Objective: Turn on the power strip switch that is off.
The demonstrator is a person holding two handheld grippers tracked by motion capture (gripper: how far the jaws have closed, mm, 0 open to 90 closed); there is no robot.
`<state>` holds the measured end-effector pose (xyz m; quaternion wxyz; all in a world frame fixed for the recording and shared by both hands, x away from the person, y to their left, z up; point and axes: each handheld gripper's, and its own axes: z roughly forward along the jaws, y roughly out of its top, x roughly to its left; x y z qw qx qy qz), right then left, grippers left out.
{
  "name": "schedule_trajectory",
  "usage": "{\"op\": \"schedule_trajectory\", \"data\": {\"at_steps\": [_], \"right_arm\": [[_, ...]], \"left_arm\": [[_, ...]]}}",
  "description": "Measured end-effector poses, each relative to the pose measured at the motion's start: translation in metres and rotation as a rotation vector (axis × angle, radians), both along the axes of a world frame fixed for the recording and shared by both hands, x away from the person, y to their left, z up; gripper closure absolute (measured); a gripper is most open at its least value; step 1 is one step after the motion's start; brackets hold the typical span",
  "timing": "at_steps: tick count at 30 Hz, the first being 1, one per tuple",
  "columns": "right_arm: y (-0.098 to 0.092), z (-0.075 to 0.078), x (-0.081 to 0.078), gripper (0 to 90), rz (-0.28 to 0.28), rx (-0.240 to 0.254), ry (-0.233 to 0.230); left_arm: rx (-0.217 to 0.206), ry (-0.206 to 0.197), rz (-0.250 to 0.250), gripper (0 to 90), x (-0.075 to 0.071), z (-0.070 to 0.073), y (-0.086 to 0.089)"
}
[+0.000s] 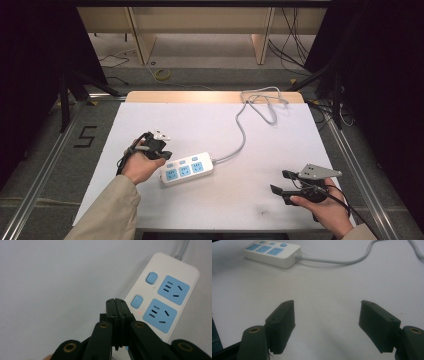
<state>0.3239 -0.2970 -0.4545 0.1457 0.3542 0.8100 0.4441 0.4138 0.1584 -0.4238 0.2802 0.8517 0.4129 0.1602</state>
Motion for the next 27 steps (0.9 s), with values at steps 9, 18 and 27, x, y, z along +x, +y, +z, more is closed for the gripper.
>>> {"op": "schedule_trajectory", "data": {"at_steps": [9,18,27], "right_arm": [[0.000,0.000,0.000,29.2,0.000,0.001,0.000],[0.000,0.000,0.000,29.2,-0.001,0.003,0.000],[0.000,0.000,0.000,29.2,0.001,0.001,0.000]], "left_arm": [[0.001,-0.004,-0.003,89.7,0.000,0.000,0.000],[-0.016,-0.009,0.008,89.8,0.000,0.002,0.003],[-0.009,-0.009,-0.017,89.8,0.001,0.001,-0.005]]}}
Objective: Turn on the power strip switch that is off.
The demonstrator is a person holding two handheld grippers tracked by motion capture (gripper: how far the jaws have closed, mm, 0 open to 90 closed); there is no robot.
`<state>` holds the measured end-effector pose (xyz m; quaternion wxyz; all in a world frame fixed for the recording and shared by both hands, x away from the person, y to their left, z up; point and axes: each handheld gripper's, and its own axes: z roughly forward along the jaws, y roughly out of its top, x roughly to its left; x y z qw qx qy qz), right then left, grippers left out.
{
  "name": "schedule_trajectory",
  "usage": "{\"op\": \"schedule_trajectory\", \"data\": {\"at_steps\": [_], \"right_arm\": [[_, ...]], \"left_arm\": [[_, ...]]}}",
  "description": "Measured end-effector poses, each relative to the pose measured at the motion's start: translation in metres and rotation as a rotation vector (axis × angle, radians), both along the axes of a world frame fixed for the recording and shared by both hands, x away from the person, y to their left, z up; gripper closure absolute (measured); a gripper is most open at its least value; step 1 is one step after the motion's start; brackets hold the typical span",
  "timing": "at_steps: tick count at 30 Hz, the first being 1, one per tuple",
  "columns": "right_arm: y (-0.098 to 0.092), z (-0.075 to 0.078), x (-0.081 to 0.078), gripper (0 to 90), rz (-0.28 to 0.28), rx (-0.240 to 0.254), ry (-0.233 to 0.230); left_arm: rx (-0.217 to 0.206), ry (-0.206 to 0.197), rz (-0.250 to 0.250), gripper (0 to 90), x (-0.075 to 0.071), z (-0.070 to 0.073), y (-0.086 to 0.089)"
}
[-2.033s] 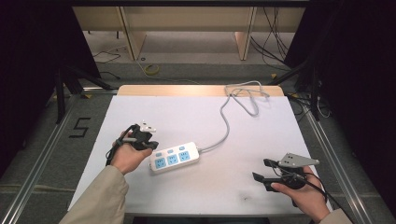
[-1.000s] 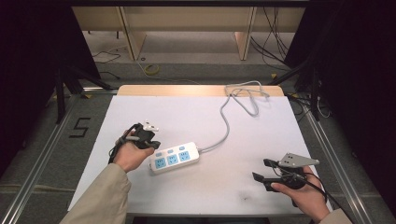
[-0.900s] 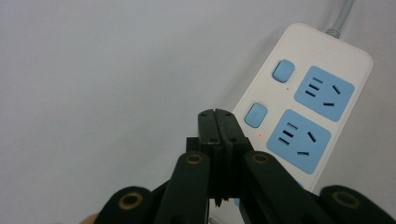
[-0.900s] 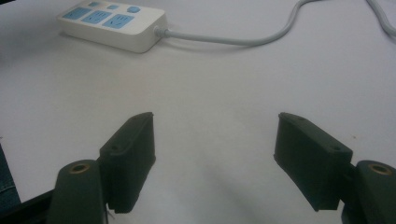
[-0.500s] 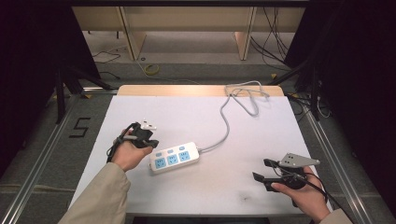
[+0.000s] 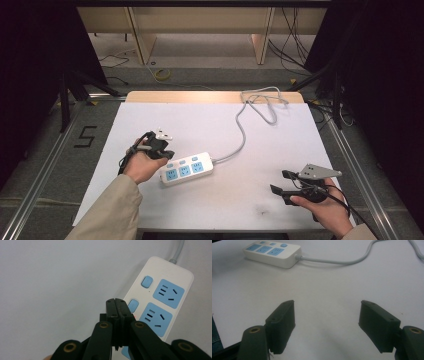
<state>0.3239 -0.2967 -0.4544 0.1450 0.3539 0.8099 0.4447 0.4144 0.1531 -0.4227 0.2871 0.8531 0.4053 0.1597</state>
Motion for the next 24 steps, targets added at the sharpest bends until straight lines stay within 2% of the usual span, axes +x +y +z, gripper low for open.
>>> {"op": "schedule_trajectory", "data": {"at_steps": [24], "right_arm": [[0.000,0.000,0.000,29.2,-0.002,0.002,-0.001]], "left_arm": [[0.015,0.013,-0.053,89.7,0.007,-0.002,-0.023]]}}
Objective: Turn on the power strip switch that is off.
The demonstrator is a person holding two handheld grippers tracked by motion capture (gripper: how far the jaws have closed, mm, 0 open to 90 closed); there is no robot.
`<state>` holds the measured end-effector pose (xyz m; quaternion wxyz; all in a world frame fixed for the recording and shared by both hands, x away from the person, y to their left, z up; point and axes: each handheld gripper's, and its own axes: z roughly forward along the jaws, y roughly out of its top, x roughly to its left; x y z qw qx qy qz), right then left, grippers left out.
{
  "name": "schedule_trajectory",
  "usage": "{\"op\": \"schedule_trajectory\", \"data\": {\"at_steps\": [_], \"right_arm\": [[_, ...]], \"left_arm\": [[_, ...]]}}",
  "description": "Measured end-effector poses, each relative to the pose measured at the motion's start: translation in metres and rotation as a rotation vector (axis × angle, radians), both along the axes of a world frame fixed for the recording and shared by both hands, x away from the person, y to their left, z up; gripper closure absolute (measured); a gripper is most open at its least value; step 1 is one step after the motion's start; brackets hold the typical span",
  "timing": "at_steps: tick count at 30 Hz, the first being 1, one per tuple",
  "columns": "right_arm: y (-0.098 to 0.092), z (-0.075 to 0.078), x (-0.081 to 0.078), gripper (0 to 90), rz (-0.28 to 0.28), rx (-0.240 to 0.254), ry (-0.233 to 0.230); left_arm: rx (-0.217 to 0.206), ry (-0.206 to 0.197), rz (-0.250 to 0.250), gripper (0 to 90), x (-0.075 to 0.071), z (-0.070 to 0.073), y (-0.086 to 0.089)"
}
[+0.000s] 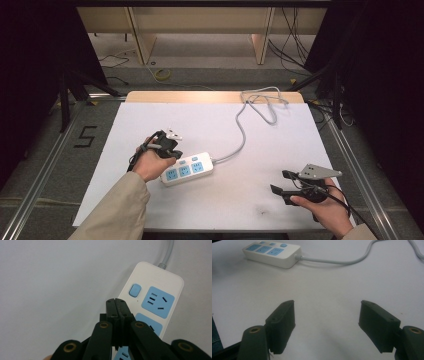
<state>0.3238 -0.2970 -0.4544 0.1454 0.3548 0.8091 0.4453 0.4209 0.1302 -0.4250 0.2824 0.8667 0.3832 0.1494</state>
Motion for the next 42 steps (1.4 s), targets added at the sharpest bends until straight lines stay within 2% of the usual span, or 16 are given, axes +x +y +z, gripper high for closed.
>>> {"op": "schedule_trajectory", "data": {"at_steps": [42], "right_arm": [[0.000,0.000,0.000,29.3,0.004,-0.002,0.003]], "left_arm": [[0.007,0.003,-0.040,89.8,0.009,-0.001,-0.022]]}}
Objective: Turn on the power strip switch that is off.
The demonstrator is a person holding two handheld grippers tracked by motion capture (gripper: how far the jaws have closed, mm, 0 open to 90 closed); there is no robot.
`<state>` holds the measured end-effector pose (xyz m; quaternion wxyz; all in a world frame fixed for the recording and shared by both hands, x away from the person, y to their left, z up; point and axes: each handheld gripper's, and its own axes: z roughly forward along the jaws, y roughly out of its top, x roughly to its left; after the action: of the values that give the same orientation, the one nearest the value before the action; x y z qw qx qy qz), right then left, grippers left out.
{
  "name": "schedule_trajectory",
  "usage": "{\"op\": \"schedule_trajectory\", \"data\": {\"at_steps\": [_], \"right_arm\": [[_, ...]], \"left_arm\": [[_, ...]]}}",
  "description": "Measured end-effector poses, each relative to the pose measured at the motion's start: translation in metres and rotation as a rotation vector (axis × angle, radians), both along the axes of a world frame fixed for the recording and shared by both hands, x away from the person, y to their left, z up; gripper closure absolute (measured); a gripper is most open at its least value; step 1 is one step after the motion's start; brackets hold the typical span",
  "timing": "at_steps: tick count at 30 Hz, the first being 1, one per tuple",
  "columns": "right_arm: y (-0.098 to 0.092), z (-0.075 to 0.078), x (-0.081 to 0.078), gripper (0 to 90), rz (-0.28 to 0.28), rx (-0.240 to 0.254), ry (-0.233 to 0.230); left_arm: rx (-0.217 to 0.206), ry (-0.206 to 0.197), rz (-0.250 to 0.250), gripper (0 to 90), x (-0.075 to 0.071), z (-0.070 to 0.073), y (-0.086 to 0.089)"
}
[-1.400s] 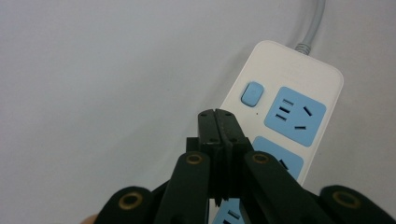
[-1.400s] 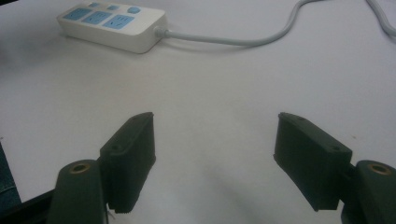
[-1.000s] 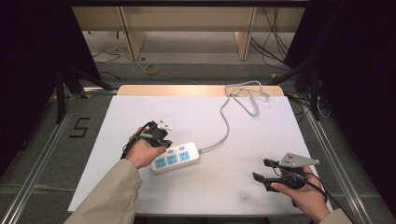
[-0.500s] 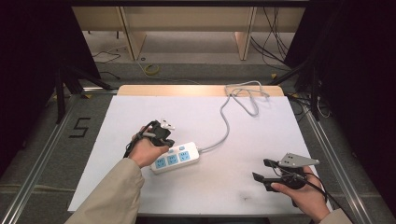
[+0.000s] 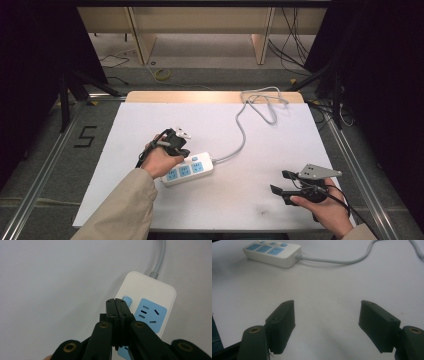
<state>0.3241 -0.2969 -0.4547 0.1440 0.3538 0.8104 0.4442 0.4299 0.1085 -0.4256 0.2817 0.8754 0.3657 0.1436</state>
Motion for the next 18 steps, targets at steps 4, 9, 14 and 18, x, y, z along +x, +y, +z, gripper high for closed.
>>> {"op": "schedule_trajectory", "data": {"at_steps": [4,9,14,18], "right_arm": [[0.0001,0.0000,0.0001,29.2,0.000,0.000,0.000],[0.0003,-0.0005,0.0002,29.3,0.001,-0.001,0.002],[0.0002,-0.0005,0.0003,29.3,0.001,0.002,0.002],[0.0003,-0.0005,0.0003,29.3,0.001,0.002,0.002]], "left_arm": [[-0.001,0.001,-0.002,89.8,0.0007,0.0000,-0.0012],[0.003,0.005,-0.009,89.8,0.0018,-0.0006,-0.0037],[0.001,0.005,-0.012,89.8,0.0029,-0.0013,-0.0070],[0.004,0.007,-0.022,89.7,0.0040,-0.0019,-0.0101]]}}
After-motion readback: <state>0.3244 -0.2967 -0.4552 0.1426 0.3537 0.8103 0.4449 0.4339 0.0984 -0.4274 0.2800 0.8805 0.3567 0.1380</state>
